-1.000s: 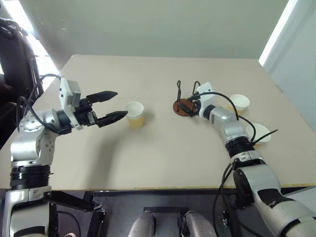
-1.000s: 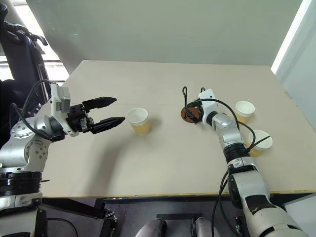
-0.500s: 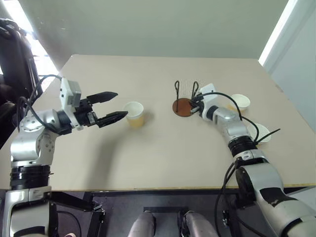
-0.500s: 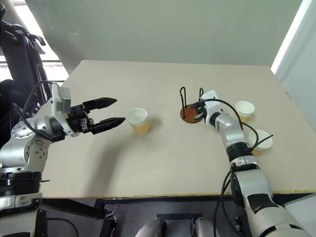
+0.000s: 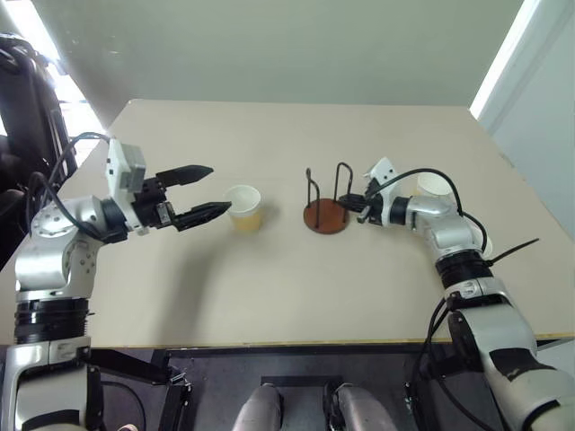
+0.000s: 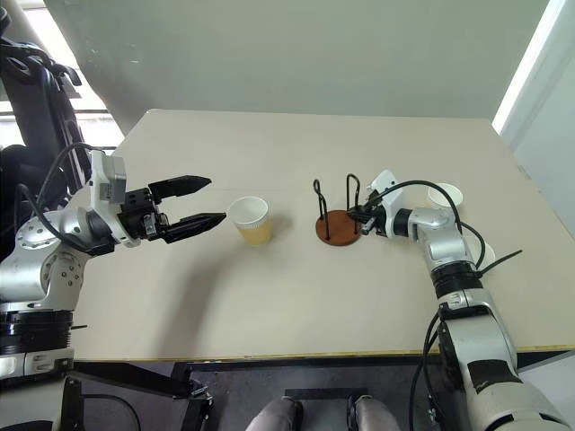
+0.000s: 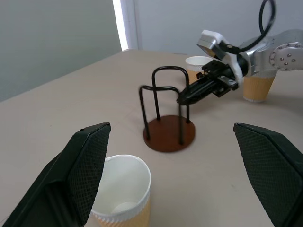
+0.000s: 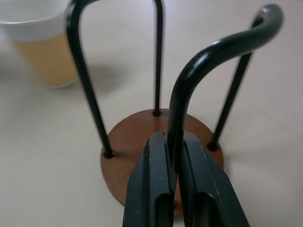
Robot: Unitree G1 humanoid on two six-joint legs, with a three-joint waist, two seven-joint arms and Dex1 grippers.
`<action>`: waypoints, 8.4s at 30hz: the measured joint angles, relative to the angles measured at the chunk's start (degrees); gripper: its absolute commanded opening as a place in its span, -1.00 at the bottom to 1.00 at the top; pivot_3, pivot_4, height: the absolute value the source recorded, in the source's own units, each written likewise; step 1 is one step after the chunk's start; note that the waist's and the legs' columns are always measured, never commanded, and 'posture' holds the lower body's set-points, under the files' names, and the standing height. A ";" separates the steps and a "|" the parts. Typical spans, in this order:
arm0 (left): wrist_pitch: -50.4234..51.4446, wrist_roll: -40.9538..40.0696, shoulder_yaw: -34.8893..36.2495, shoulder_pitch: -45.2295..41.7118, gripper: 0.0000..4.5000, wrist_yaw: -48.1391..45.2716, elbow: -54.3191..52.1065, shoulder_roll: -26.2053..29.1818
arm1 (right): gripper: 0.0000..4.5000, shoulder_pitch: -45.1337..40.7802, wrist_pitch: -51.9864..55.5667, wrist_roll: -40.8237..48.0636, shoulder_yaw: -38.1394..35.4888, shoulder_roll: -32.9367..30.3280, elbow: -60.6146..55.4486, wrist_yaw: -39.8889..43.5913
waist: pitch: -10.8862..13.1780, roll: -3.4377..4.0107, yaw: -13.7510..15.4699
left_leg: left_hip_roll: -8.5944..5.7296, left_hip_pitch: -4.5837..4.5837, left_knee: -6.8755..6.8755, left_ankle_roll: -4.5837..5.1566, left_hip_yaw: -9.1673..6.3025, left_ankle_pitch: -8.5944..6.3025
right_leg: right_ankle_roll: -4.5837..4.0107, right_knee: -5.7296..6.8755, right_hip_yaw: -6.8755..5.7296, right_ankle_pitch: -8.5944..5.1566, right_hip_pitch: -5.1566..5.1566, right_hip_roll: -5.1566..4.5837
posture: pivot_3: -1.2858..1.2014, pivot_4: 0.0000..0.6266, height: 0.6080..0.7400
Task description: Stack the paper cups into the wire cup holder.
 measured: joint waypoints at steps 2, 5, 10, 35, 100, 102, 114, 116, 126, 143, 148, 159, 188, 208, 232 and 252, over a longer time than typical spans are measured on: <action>0.00 0.48 0.00 -0.01 1.00 -0.15 0.43 0.10 | -0.99 1.13 1.96 0.38 0.02 -0.14 -2.98 0.60 | 0.00 0.00 0.00 | 0.00 0.01 0.00 0.01 0.00 0.01 | -0.01 0.01 0.00 0.00 0.00 0.00 | 0.03 -0.52 1.00; 0.01 0.71 0.00 -0.03 1.00 -0.26 0.58 0.13 | -0.99 2.42 3.56 0.54 0.01 -0.15 -6.35 0.13 | 0.00 0.00 0.01 | 0.00 0.02 0.00 0.01 0.00 0.03 | -0.01 0.03 0.00 -0.01 0.00 0.00 | 0.03 -0.52 1.00; 0.03 0.99 0.00 -0.06 1.00 -0.31 0.58 0.14 | -0.99 4.02 3.60 0.24 -0.28 -0.30 -7.08 -3.64 | 0.00 0.00 0.04 | 0.00 0.02 0.01 0.02 0.00 0.04 | 0.01 0.03 0.00 0.01 0.00 0.00 | 0.03 -0.52 1.00; -2.43 3.53 -0.32 -1.80 1.00 -0.15 3.58 0.15 | -0.99 12.87 15.69 4.93 -1.31 -4.11 -26.22 -7.76 | -0.01 -0.01 0.01 | 0.00 0.03 0.02 0.10 0.02 0.12 | 0.07 0.03 0.00 0.04 0.03 0.01 | 0.03 -0.52 1.00; -4.35 5.35 -0.95 -3.40 1.00 -1.81 6.43 0.17 | -0.67 26.08 28.12 11.66 3.36 -4.57 -50.39 -16.01 | -0.03 -0.04 0.03 | -0.02 0.02 0.15 0.18 0.09 0.21 | 0.31 -0.03 0.04 -0.02 0.14 0.02 | 0.03 -0.52 1.00; -3.28 4.99 -1.03 -3.36 1.00 -2.93 6.41 0.41 | -0.67 25.97 28.11 12.13 3.36 -5.40 -50.36 -14.97 | -0.03 -0.05 0.04 | -0.02 0.02 0.16 0.18 0.09 0.21 | 0.32 -0.06 0.04 -0.03 0.15 0.02 | 0.03 -0.52 1.00; 3.87 2.23 -4.45 -6.91 1.00 -13.15 7.57 4.59 | -0.67 18.51 22.66 14.46 3.26 -17.59 -43.08 -0.65 | -0.04 -0.07 0.18 | -0.05 -0.03 0.21 0.23 0.12 0.24 | 0.08 -0.11 0.14 -0.27 0.20 0.02 | 0.03 -0.52 1.00; 2.71 2.92 -4.53 -7.42 1.00 -13.71 8.59 4.58 | -0.67 17.30 20.94 14.20 3.28 -18.40 -41.47 0.85 | -0.04 -0.07 0.05 | -0.05 0.00 0.21 0.26 0.12 0.23 | 0.13 -0.10 0.15 -0.27 0.21 0.02 | 0.03 -0.52 1.00; 0.62 3.56 -5.41 -7.43 1.00 -14.04 10.48 3.49 | 0.02 7.74 13.40 10.92 3.25 -23.00 -30.35 6.63 | -0.04 -0.08 -0.06 | -0.03 -0.01 0.19 0.40 0.14 0.15 | 0.45 -0.13 0.14 -0.20 0.20 0.02 | 0.03 -0.52 1.00; -0.83 5.50 -5.74 -9.27 1.00 -14.24 13.16 3.26 | 0.99 -10.52 -24.86 -16.31 15.11 -30.05 6.42 11.18 | -0.01 -0.02 0.03 | -0.02 0.03 0.15 0.49 0.12 0.05 | 0.44 -0.06 0.13 -0.05 0.15 -0.02 | 0.03 -0.52 1.00; -3.87 5.80 -5.71 -9.83 1.00 -14.12 13.44 1.44 | 0.99 -14.20 -33.39 -21.77 16.92 -28.39 14.46 10.15 | 0.00 0.00 -0.01 | 0.00 0.05 0.12 0.50 0.13 0.04 | 0.43 -0.04 0.13 -0.03 0.14 -0.02 | 0.03 -0.52 1.00; -4.88 5.18 -5.69 -10.38 1.00 -15.47 13.71 0.05 | 0.99 -17.04 -40.11 -28.75 18.54 -24.42 24.34 6.57 | 0.01 0.01 0.21 | 0.00 0.04 0.10 0.47 0.13 -0.01 | 0.42 -0.05 0.12 0.00 0.13 -0.03 | 0.03 -0.52 1.00; -1.88 4.64 -6.60 -11.42 1.00 -14.13 9.10 -0.07 | -0.53 -21.36 -42.82 -43.28 25.79 -20.94 35.59 -4.14 | 0.02 0.03 0.14 | 0.01 0.05 0.07 0.42 0.13 -0.05 | 0.40 -0.04 0.11 0.02 0.12 -0.04 | 0.03 -0.52 1.00; -5.93 6.17 -8.15 -12.42 1.00 -16.10 13.11 -0.37 | -0.99 -21.66 -42.30 -34.89 21.83 -21.21 29.73 10.29 | 0.02 0.03 0.16 | 0.01 0.03 0.05 0.41 0.13 -0.08 | 0.36 -0.08 0.10 0.00 0.11 -0.04 | 0.03 -0.52 1.00; -26.17 10.59 -18.27 -26.56 1.00 -20.32 40.38 -6.30 | -0.99 -20.64 -3.37 -15.29 14.39 -24.33 -21.90 34.32 | 0.05 0.07 0.09 | 0.00 -0.07 0.08 0.48 0.13 -0.02 | 0.37 -0.11 0.06 -0.07 0.07 -0.03 | 0.03 -0.52 1.00; -27.55 10.30 -22.84 -29.38 1.00 -20.38 42.99 -8.13 | -0.99 -17.89 8.45 -12.15 18.96 -21.00 -37.18 35.45 | 0.04 0.06 0.07 | -0.01 -0.12 0.22 0.56 0.17 0.02 | 0.45 -0.08 0.05 -0.08 0.07 -0.03 | 0.03 -0.52 1.00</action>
